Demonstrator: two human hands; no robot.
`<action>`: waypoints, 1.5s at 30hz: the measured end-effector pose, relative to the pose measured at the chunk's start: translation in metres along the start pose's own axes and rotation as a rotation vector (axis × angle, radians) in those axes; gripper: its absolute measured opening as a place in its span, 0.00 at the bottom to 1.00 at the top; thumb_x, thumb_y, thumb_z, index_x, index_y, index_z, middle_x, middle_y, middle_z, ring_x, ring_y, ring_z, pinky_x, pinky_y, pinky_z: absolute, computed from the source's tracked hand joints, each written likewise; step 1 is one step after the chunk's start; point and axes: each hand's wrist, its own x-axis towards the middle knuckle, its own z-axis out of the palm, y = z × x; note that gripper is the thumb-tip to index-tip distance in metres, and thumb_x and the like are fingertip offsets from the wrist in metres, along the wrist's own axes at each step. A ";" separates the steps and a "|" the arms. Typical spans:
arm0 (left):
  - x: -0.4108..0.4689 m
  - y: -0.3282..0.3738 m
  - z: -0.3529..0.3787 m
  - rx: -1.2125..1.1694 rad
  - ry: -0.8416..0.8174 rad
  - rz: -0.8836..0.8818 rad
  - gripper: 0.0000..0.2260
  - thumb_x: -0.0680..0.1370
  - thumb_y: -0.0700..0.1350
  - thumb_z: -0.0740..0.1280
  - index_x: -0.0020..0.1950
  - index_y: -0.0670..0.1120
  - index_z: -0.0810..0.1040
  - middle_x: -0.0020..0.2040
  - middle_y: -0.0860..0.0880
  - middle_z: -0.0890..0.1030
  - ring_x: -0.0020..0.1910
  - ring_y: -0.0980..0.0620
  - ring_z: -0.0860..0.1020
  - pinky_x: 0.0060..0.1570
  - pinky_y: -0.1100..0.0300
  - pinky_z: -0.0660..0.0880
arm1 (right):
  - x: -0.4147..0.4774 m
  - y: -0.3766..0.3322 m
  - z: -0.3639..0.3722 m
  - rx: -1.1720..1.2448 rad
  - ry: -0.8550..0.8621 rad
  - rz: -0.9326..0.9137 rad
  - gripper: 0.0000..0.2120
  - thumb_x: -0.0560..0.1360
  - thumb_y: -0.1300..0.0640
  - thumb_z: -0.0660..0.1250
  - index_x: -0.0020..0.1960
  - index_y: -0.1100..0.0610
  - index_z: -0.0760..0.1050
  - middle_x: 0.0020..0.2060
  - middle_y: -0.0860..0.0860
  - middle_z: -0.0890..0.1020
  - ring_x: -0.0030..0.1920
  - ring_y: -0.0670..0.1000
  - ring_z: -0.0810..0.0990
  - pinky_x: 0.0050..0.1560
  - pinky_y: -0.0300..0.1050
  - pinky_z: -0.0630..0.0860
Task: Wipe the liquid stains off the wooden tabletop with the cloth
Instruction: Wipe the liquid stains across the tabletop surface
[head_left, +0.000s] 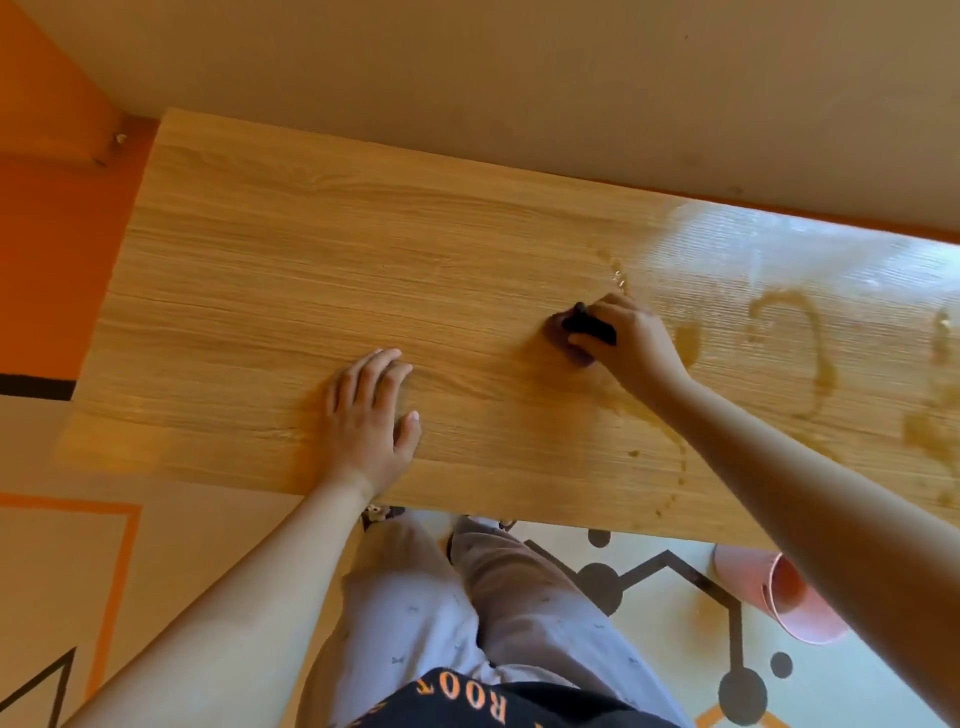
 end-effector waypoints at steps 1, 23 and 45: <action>0.000 0.000 0.000 0.002 -0.002 0.001 0.23 0.73 0.51 0.58 0.66 0.45 0.70 0.69 0.45 0.71 0.70 0.43 0.65 0.67 0.45 0.59 | 0.009 0.001 0.000 0.001 0.021 0.033 0.08 0.71 0.60 0.71 0.49 0.61 0.79 0.46 0.55 0.79 0.47 0.57 0.76 0.47 0.45 0.71; -0.003 -0.007 0.001 0.050 -0.006 0.074 0.21 0.74 0.49 0.60 0.66 0.43 0.69 0.70 0.44 0.69 0.70 0.42 0.64 0.67 0.43 0.59 | -0.156 -0.167 0.106 0.292 0.279 0.537 0.07 0.70 0.57 0.73 0.43 0.59 0.78 0.40 0.51 0.75 0.45 0.52 0.72 0.42 0.40 0.66; -0.003 -0.009 0.000 0.055 0.033 0.125 0.21 0.75 0.48 0.61 0.66 0.42 0.69 0.69 0.42 0.69 0.69 0.40 0.65 0.66 0.41 0.61 | -0.175 -0.130 0.081 0.268 0.426 0.775 0.03 0.69 0.62 0.71 0.41 0.61 0.78 0.38 0.50 0.73 0.42 0.53 0.72 0.40 0.43 0.65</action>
